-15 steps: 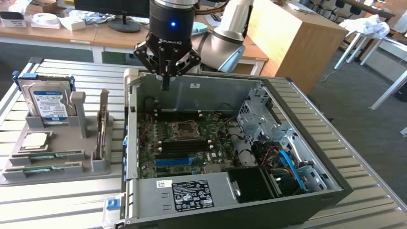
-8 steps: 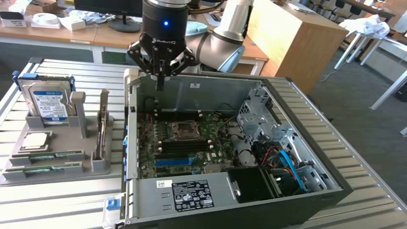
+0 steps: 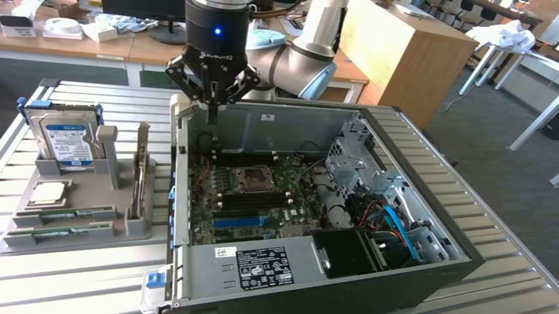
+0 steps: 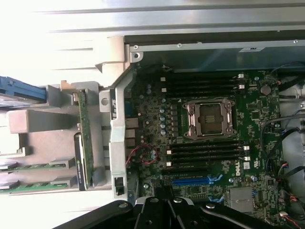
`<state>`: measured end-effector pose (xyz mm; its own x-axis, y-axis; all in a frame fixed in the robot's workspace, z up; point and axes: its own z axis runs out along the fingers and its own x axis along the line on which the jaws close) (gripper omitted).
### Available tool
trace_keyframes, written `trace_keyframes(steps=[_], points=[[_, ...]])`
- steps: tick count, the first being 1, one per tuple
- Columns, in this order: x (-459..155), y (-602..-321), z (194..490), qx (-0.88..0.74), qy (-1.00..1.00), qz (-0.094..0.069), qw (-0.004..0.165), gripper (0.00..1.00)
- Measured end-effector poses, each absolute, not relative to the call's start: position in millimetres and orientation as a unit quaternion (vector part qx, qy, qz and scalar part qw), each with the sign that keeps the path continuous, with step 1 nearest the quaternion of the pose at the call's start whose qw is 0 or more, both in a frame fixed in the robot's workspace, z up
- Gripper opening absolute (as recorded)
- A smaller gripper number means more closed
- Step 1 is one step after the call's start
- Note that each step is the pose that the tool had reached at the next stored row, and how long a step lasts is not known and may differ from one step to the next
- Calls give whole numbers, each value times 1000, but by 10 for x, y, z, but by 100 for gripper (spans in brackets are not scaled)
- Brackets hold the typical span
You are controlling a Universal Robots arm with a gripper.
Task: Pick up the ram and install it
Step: 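Reach for the ram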
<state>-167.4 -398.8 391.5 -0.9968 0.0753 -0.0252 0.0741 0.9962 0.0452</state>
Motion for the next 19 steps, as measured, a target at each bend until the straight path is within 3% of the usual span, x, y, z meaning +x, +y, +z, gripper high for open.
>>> trace_keyframes(steps=[19], points=[[-1902,-3989,3892,37,999,22,13,10]])
